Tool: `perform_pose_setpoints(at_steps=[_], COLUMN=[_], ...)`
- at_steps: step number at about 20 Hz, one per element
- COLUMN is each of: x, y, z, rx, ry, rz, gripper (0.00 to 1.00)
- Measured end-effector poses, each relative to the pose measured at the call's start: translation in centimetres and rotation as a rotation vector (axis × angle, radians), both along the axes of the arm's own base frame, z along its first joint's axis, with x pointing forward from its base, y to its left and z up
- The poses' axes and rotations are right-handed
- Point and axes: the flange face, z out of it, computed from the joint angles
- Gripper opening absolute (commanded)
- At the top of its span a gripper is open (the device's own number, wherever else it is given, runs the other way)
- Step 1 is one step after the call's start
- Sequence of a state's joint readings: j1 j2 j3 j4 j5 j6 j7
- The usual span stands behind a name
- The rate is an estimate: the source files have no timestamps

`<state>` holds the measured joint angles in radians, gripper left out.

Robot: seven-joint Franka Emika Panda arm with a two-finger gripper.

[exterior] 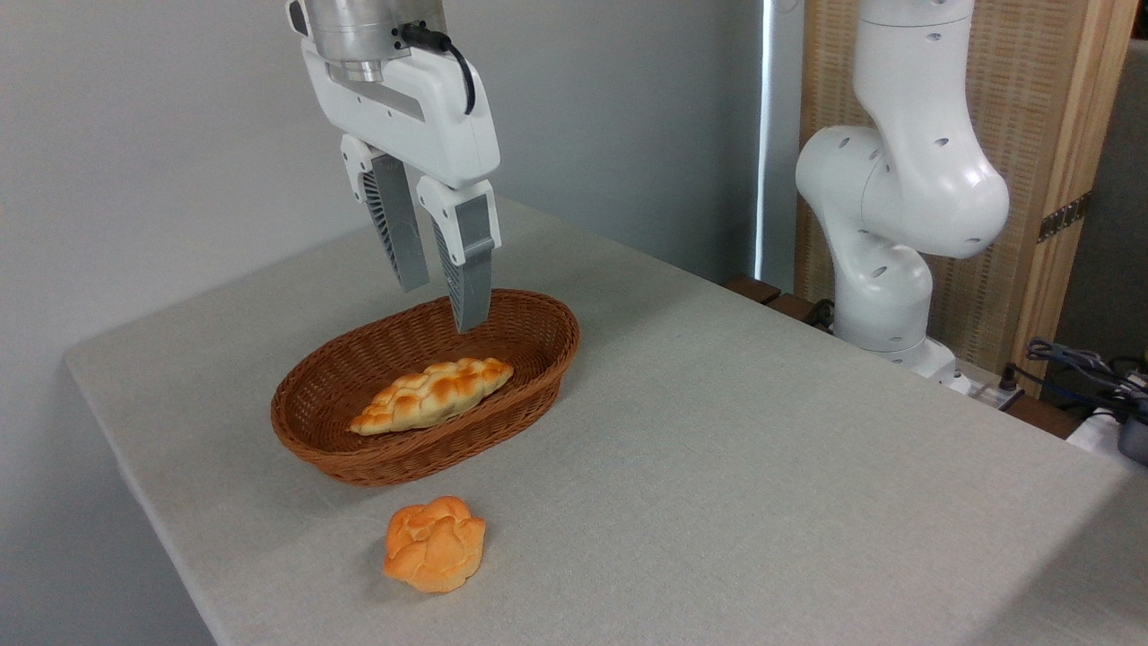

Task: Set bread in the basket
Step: 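Move the open gripper over the orange bread roll beside the basket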

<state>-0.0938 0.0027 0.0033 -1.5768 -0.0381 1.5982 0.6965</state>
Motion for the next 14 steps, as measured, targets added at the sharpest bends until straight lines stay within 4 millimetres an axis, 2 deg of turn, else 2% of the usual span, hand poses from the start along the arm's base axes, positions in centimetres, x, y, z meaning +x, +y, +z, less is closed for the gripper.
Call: perform_pose_setpoints(at_steps=[6, 14], x=[0.43, 0.58], y=[0.88, 0.90], z=[-0.68, -0.78], rx=[0.000, -0.002], ry=[0.012, -0.006], rz=[0.016, 0.018], gripper=[1.00, 1.00])
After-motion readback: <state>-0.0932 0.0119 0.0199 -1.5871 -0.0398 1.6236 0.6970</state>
